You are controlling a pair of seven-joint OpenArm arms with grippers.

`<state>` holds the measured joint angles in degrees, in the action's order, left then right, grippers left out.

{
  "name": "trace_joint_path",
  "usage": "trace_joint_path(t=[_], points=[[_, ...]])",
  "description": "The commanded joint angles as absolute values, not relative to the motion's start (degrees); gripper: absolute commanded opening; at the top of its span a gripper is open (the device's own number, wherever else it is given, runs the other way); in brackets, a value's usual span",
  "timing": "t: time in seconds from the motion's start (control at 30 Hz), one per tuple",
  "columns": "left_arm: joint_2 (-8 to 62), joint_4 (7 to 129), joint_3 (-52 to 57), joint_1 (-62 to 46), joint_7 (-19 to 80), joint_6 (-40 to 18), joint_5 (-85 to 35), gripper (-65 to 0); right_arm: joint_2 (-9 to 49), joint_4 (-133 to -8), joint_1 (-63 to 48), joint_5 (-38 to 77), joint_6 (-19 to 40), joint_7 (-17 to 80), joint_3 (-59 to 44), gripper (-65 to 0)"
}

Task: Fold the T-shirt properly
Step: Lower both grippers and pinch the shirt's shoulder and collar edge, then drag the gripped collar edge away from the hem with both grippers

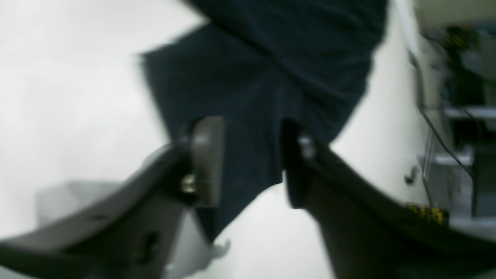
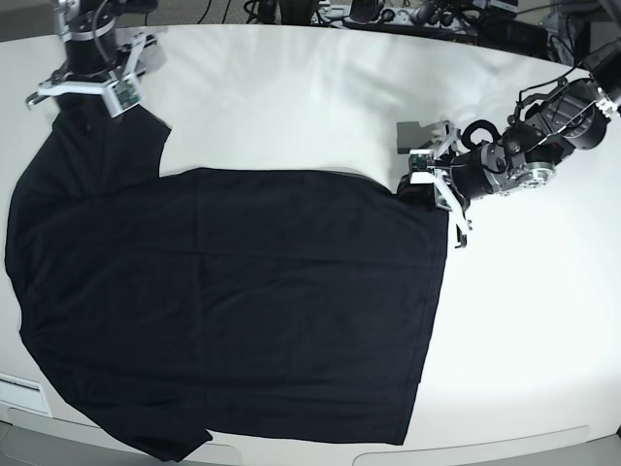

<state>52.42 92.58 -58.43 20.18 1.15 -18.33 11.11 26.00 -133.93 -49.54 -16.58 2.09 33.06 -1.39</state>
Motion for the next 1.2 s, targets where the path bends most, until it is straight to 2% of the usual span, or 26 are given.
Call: trace_joint_path(t=[0.0, 0.17, 0.4, 0.57, 0.77, 0.8, 0.83, 0.97, 1.17], points=[[53.2, 91.9, -58.7, 20.2, 6.3, -20.3, 12.3, -65.0, 26.5, -135.0, -50.0, -14.8, 1.5, 30.5, -3.6, -28.9], [53.3, 91.9, -58.7, 20.2, 6.5, -20.3, 11.9, -65.0, 26.5, -129.5, -47.4, -8.8, 6.3, 26.5, -10.1, -27.3], [53.3, 91.9, -58.7, 20.1, 6.5, -20.3, 11.9, -65.0, 26.7, -116.5, -39.9, -3.0, 12.9, 26.2, -11.0, -27.3], [53.3, 91.9, -58.7, 20.1, 6.5, -20.3, 11.9, -65.0, 26.7, -109.3, -35.6, -3.0, 13.6, 26.1, -11.0, -27.3], [53.3, 91.9, -58.7, 20.2, 6.5, -20.3, 11.9, -65.0, 26.7, -106.2, -32.4, -2.8, 13.6, 26.1, -11.0, -27.4], [53.3, 91.9, -58.7, 20.2, 6.5, -20.3, 11.9, -65.0, 26.7, -105.7, -31.9, -2.4, 13.8, 26.1, -11.0, -29.1], [53.3, 91.9, -58.7, 20.2, 6.5, -20.3, 12.0, -65.0, 26.7, -105.3, -31.5, -1.4, 14.2, 26.3, -11.0, -34.7], [53.3, 91.9, -58.7, 20.2, 6.5, -20.3, 12.0, -65.0, 26.7, -104.7, -31.2, 0.2, 15.7, 27.0, -11.0, -65.0], [53.8, 91.9, -58.7, 20.2, 8.8, -20.3, 12.2, -65.0, 26.9, -107.6, -31.5, -0.4, 13.4, 28.0, -11.0, -65.0]])
